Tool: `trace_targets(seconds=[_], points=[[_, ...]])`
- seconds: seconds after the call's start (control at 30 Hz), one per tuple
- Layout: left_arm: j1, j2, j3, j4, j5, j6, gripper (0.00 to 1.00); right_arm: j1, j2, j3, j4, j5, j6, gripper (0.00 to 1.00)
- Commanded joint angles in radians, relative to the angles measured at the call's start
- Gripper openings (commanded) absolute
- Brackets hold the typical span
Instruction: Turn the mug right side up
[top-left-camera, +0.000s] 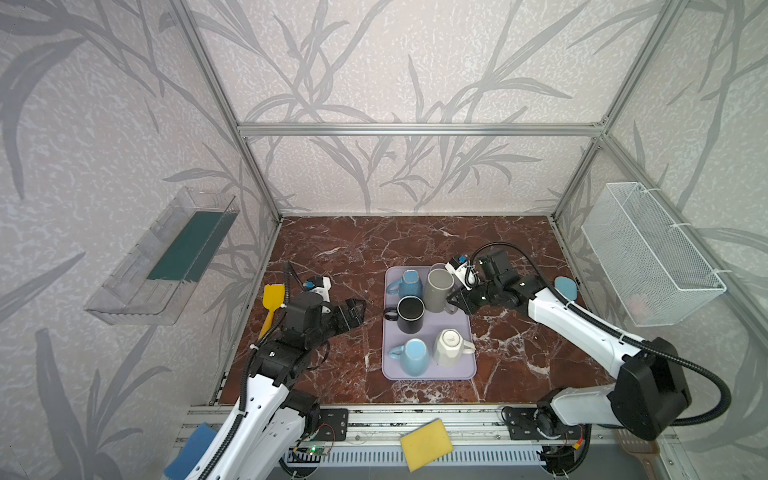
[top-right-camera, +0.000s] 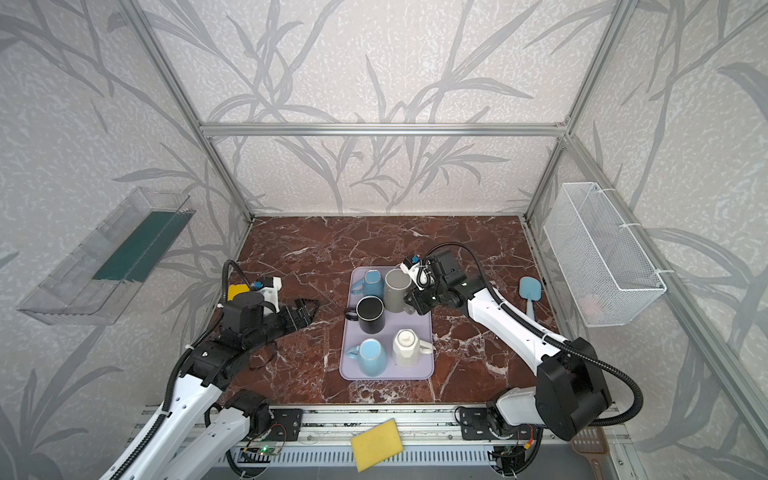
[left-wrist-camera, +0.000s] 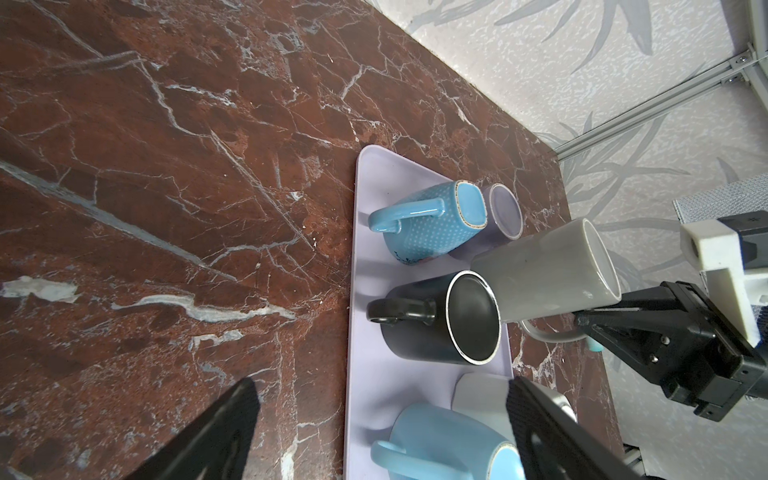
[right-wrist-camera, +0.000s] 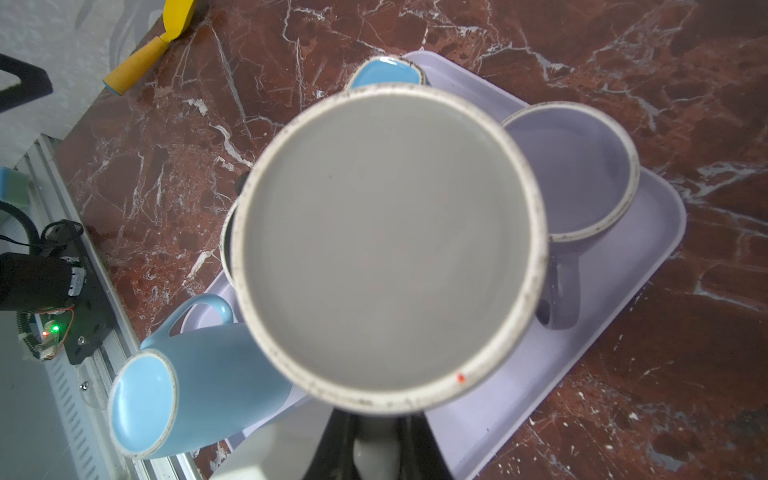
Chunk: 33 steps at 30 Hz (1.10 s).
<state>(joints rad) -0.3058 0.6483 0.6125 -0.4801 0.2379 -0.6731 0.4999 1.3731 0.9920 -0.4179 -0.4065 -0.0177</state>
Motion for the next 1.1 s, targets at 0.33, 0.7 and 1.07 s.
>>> trace_targets(seconds=[0.33, 0.7, 1.07], points=[[-0.004, -0.016, -0.011, 0.012, 0.013, 0.003, 0.95, -0.017, -0.060, -0.007, 0.113, -0.050, 0.020, 0.00], [-0.004, -0.021, -0.016, 0.012, 0.010, 0.003, 0.95, -0.016, -0.016, -0.050, 0.126, -0.017, -0.002, 0.00], [-0.004, -0.020, -0.014, 0.010, 0.005, 0.003, 0.95, 0.036, 0.025, -0.099, 0.130, 0.103, -0.038, 0.00]])
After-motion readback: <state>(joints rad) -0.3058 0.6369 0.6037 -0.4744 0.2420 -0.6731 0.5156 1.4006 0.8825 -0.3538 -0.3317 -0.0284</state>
